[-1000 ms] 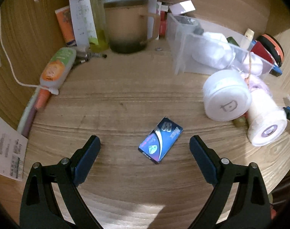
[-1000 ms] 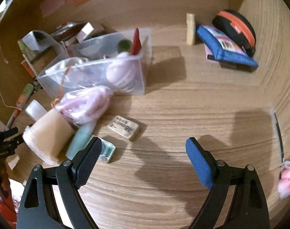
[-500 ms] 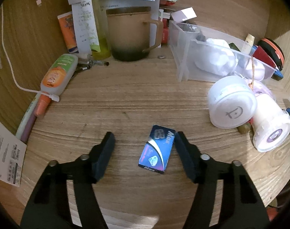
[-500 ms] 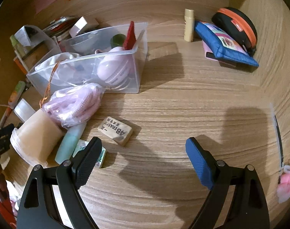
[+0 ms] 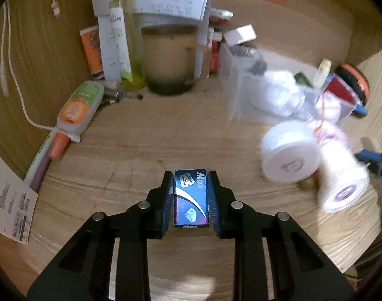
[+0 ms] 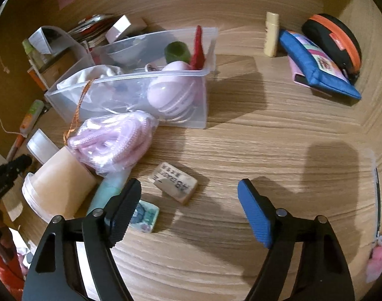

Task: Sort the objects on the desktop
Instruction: 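Grasp the blue card pack with the left tool while the right tool grasps the beige eraser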

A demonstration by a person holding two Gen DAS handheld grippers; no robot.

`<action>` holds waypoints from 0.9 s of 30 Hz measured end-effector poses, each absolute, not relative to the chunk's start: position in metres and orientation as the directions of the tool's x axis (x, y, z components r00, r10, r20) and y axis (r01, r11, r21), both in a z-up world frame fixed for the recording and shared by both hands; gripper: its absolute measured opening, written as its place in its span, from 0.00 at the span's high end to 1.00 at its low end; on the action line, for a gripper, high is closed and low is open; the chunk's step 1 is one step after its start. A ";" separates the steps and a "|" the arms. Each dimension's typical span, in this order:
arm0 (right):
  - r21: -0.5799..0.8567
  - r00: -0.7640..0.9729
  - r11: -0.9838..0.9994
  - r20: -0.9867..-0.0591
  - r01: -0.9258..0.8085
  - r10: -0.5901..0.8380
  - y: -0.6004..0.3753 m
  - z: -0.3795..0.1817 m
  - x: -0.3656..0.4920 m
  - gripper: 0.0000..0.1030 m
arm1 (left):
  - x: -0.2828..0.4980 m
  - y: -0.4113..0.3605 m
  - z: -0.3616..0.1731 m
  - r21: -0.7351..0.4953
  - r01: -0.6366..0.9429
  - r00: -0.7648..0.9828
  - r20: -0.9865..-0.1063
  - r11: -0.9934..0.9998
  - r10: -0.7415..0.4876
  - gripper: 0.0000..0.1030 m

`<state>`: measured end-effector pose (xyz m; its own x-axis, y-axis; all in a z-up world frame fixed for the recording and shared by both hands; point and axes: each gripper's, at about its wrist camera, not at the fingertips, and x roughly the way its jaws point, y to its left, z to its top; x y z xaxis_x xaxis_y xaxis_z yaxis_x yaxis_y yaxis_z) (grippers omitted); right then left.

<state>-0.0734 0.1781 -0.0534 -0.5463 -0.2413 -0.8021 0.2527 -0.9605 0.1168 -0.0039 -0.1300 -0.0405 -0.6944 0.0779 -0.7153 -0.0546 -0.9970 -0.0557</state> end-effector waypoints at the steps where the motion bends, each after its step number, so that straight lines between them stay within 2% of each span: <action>1: 0.113 -0.544 -0.958 -0.803 0.264 -0.245 0.174 -0.054 -0.074 0.30 | -0.004 -0.130 -0.037 -0.070 -0.060 -0.699 -0.709 -0.996 0.092 0.74; 5: 0.096 -0.539 -0.954 -0.807 0.283 -0.242 0.166 -0.058 -0.077 0.47 | -0.007 -0.127 -0.024 -0.101 -0.074 -0.719 -0.684 -0.992 0.123 0.74; 11: 0.033 -0.552 -0.954 -0.809 0.299 -0.202 0.159 -0.059 -0.078 0.60 | -0.015 -0.124 -0.010 -0.154 -0.092 -0.734 -0.657 -0.984 0.172 0.74; 18: 0.060 -0.565 -0.956 -0.795 0.288 -0.220 0.168 -0.052 -0.077 0.60 | -0.023 -0.117 0.006 -0.193 -0.125 -0.748 -0.626 -0.973 0.221 0.74; 27: 0.166 -0.675 -0.948 -0.670 0.270 -0.309 0.187 -0.002 -0.067 0.60 | -0.034 -0.112 0.020 -0.246 -0.140 -0.758 -0.597 -0.959 0.264 0.74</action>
